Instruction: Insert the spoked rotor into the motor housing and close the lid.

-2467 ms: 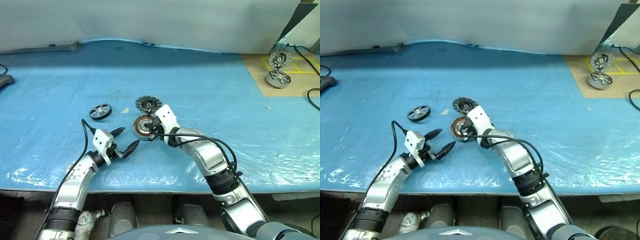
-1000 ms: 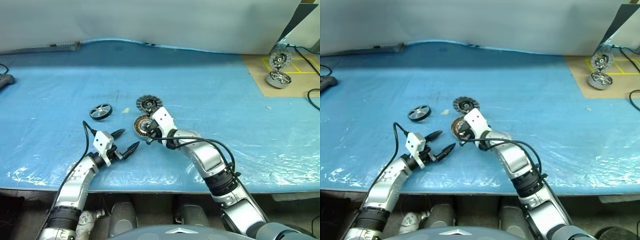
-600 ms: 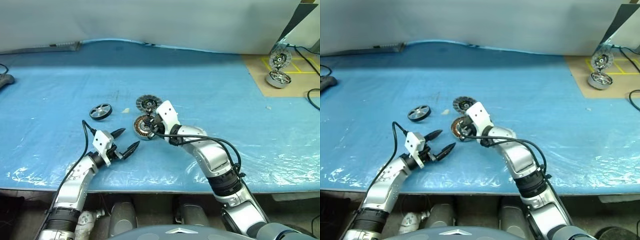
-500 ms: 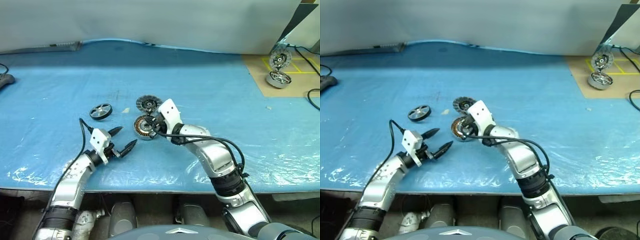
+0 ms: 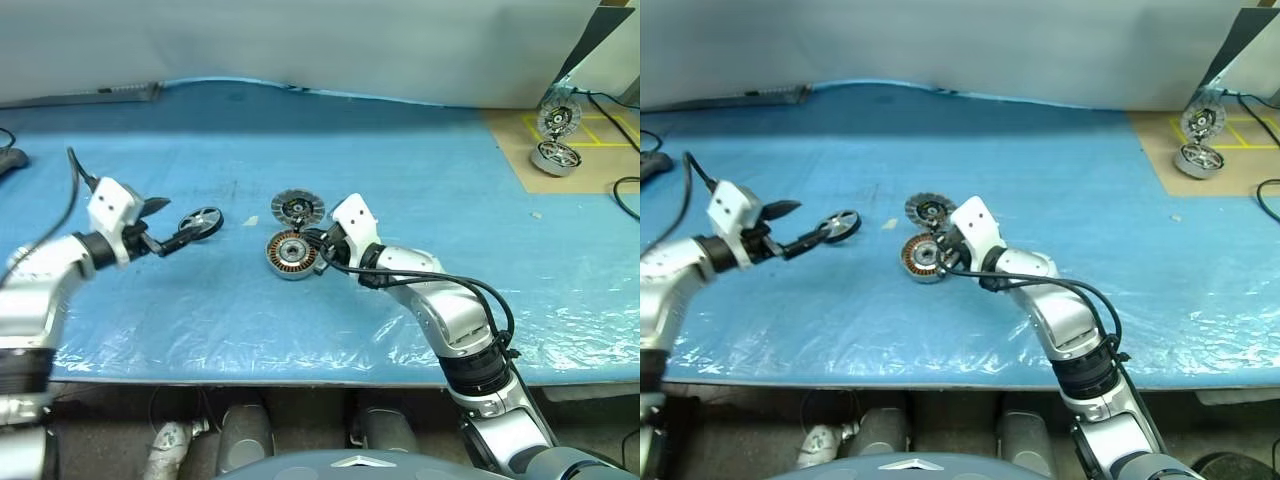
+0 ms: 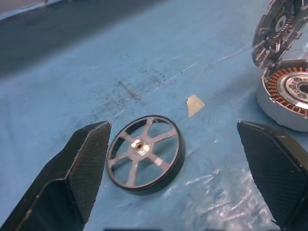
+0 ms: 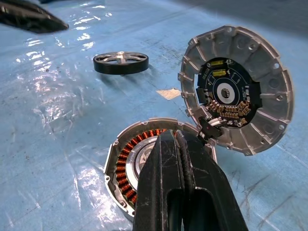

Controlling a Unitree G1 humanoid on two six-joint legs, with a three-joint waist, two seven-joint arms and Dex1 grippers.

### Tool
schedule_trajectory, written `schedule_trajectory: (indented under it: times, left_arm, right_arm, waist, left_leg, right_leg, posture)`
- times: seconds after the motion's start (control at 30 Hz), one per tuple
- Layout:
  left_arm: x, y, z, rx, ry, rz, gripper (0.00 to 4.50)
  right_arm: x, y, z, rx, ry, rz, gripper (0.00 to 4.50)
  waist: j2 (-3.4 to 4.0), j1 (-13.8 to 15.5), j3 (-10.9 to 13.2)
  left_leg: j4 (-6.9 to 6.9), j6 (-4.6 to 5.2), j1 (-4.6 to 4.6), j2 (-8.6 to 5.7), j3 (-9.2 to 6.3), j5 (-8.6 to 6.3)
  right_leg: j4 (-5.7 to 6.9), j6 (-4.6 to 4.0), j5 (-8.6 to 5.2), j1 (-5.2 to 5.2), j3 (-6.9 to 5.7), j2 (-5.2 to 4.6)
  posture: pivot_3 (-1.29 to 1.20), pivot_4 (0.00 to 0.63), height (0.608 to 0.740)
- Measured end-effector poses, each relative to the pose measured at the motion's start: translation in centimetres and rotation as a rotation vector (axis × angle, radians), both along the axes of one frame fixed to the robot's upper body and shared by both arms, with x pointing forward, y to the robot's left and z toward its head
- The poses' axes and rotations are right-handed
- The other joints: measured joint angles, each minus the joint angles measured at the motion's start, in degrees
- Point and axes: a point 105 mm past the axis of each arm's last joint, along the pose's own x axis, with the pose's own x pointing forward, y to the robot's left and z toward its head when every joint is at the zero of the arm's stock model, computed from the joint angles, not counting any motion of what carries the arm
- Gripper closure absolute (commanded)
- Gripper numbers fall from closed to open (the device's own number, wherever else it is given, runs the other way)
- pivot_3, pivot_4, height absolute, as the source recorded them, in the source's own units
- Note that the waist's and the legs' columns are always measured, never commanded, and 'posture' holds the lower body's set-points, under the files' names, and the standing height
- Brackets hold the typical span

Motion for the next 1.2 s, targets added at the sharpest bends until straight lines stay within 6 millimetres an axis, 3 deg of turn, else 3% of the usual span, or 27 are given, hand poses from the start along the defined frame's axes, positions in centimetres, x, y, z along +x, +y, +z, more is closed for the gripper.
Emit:
schedule_trajectory:
  times: [0.17,0.37,0.63,0.8,0.97,1.2]
  left_arm:
    - [1.8,2.5,2.6,0.121,0.189,0.013,0.0]
    - [4.4,1.2,5.0,0.267,0.319,-0.088,0.0]
    - [7.0,-2.7,5.2,0.468,0.429,-0.19,0.0]
    - [7.8,-4.3,4.6,0.551,0.476,-0.187,0.0]
    - [8.2,-5.2,3.1,0.615,0.52,-0.179,0.0]
    - [8.5,-4.9,2.7,0.665,0.522,-0.142,0.0]
  right_arm:
    - [0.1,0.4,-0.2,0.01,0.008,0.007,4.49]
    - [0.3,0.4,-0.4,0.011,0.009,0.013,4.49]
    - [0.3,0.2,-0.9,0.058,0.052,0.016,4.49]
    - [-0.4,-1.2,-1.6,0.153,0.094,0.007,4.49]
    - [-1.2,-1.9,-2.1,0.179,0.085,0.035,4.49]
    - [-1.7,-3.4,-3.6,0.143,-0.029,0.036,4.49]
  waist:
    - [0.0,0.5,0.0]
    - [-0.07,1.4,0.0]
    - [-0.17,1.5,0.1]
    - [-0.24,1.6,0.1]
    - [-0.32,1.6,0.2]
    - [-0.42,2.0,0.2]
  left_leg:
    - [0.01,0.0,-0.02,-0.05,-0.06,0.0]
    - [0.04,-0.01,-0.15,-0.07,-0.13,0.01]
    - [0.02,-0.01,-0.41,-0.05,-0.29,0.01]
    - [0.01,-0.01,-0.48,-0.05,-0.31,0.01]
    - [0.01,-0.01,-0.45,-0.03,-0.32,0.01]
    - [0.06,0.0,-0.44,-0.03,-0.32,0.01]
  right_leg:
    - [0.05,0.02,0.01,0.02,-0.01,-0.03]
    - [-0.07,0.04,0.03,0.04,-0.05,-0.06]
    - [-0.13,0.06,0.06,0.03,-0.24,-0.05]
    - [-0.22,0.07,0.06,0.03,-0.28,-0.05]
    - [-0.16,0.07,0.08,0.04,-0.31,-0.05]
    - [-0.13,0.07,0.08,0.05,-0.31,-0.08]
  posture:
    - [0.0,0.15,0.74]
    - [0.0,0.15,0.74]
    - [0.0,0.15,0.74]
    - [0.0,0.15,0.74]
    - [0.0,0.15,0.74]
    - [0.0,0.15,0.74]
